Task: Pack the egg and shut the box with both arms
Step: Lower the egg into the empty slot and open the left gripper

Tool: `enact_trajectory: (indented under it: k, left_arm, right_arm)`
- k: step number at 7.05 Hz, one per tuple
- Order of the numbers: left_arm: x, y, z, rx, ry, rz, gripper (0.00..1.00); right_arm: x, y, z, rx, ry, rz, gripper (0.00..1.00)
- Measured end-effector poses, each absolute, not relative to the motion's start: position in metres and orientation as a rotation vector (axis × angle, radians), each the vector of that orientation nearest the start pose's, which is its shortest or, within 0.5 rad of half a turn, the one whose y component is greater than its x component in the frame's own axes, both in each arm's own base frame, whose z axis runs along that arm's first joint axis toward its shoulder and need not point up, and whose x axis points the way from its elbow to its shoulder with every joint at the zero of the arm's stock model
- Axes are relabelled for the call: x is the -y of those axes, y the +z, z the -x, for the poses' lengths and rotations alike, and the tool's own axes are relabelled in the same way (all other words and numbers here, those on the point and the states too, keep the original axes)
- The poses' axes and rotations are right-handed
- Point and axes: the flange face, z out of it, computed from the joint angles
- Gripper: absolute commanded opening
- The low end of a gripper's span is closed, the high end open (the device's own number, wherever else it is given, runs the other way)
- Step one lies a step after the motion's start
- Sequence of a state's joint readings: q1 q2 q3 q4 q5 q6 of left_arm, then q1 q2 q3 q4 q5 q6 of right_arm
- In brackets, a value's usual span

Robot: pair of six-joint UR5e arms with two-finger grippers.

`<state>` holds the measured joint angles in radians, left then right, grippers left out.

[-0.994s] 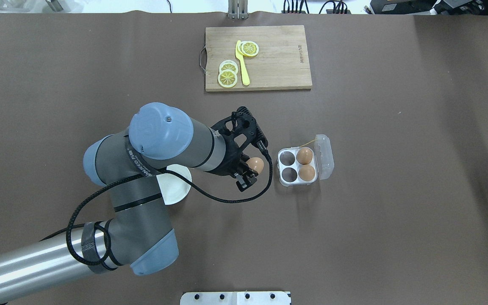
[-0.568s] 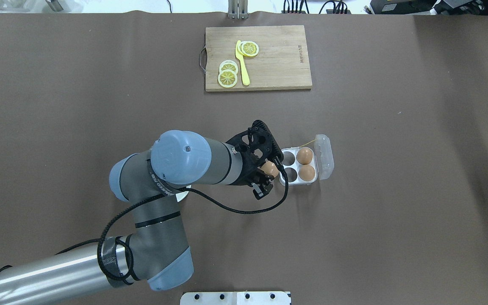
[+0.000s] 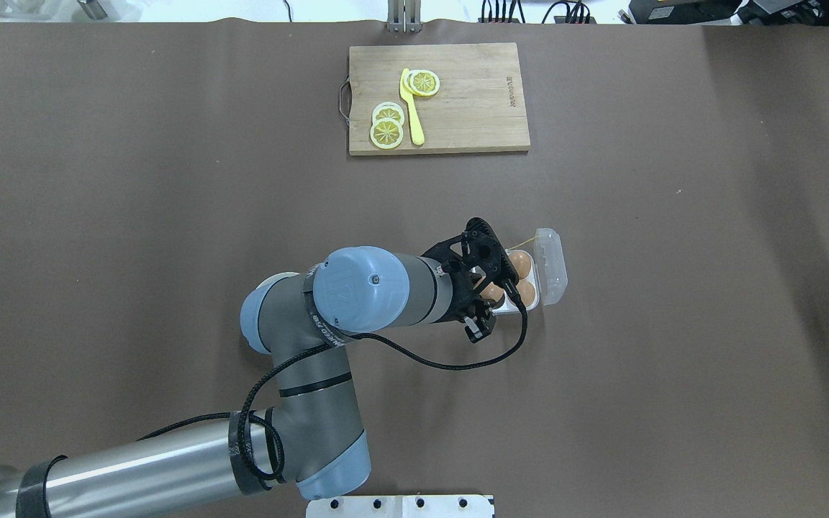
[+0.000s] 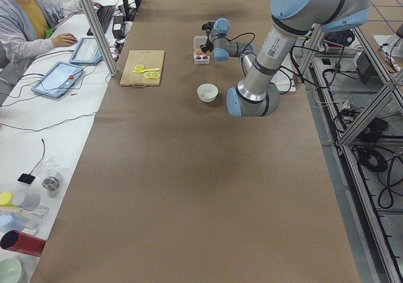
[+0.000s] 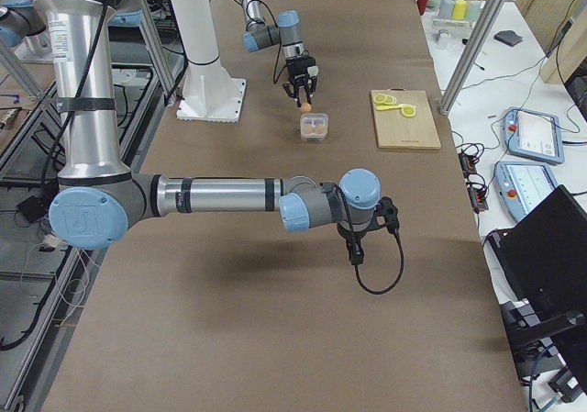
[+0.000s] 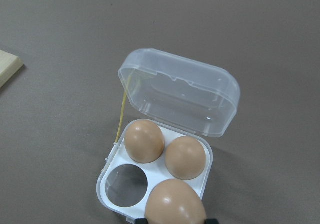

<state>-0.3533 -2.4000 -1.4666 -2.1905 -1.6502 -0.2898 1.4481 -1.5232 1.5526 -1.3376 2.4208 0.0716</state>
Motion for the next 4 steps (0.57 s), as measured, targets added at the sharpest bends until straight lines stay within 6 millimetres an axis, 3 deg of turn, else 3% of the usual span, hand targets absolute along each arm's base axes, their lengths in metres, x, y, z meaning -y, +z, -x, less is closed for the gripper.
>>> enact_trajectory:
  k: [4]
  left_arm:
    - [0.3780, 0.1193, -0.6508, -1.062, 0.774, -1.085, 0.00]
  right_arm:
    - [0.5288, 0.6132, 0.0063, 0.866, -0.159, -0.163, 1.00]
